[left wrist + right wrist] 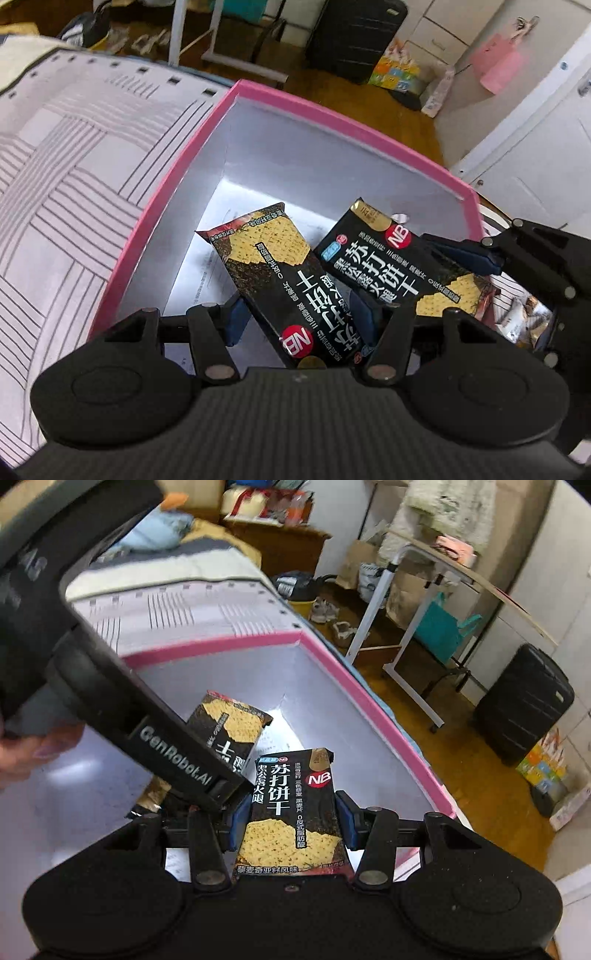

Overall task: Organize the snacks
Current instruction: 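Carry both black cracker packs over the pink box and open both grippers, then grasp a third black NB cracker pack with the right gripper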

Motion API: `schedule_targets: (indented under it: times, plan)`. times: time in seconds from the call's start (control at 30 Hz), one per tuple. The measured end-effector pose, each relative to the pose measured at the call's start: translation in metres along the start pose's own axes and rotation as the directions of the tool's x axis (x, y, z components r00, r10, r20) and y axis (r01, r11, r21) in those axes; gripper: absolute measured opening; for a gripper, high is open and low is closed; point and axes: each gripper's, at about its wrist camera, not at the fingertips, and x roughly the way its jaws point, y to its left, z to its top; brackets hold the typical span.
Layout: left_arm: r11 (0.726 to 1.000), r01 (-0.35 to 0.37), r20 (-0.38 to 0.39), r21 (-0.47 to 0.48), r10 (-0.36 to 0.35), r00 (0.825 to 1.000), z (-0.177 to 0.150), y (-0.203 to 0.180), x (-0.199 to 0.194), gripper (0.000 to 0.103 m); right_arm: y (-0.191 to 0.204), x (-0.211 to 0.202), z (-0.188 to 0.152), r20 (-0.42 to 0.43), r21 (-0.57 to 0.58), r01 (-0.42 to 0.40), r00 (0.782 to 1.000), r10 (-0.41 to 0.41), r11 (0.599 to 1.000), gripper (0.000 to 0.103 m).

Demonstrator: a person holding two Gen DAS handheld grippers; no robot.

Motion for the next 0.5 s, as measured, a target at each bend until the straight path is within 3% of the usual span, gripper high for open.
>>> schedule_targets:
  times: [0.07,0.17,0.3,0.4,0.5]
  plan:
    - [0.999,-0.029,-0.019,-0.017,0.029,0.999,0.000,0.004,0.005,0.061,0.001,0.008,-0.001,-0.014,0.005,-0.015,1.000,0.015,1.000,0.056]
    - [0.998,-0.064,-0.057,0.017,0.065,0.996,-0.003,0.001,0.006,0.062,-0.001,0.002,-0.008,0.005,0.068,-0.046,0.999,0.045,0.997,0.076]
    - [0.997,-0.062,0.017,0.054,0.061,0.998,-0.015,-0.008,-0.025,0.070,0.003,-0.037,-0.021,0.083,0.115,-0.048,0.996,0.038,0.992,0.077]
    - [0.992,-0.081,0.074,0.100,0.074,0.995,-0.024,-0.017,-0.053,0.070,0.011,-0.080,-0.034,0.129,0.132,0.034,0.990,-0.051,0.991,0.077]
    - [0.987,-0.078,0.106,0.140,0.064,0.992,-0.032,-0.027,-0.085,0.070,0.015,-0.130,-0.056,0.171,0.231,0.079,0.978,-0.120,0.970,0.077]
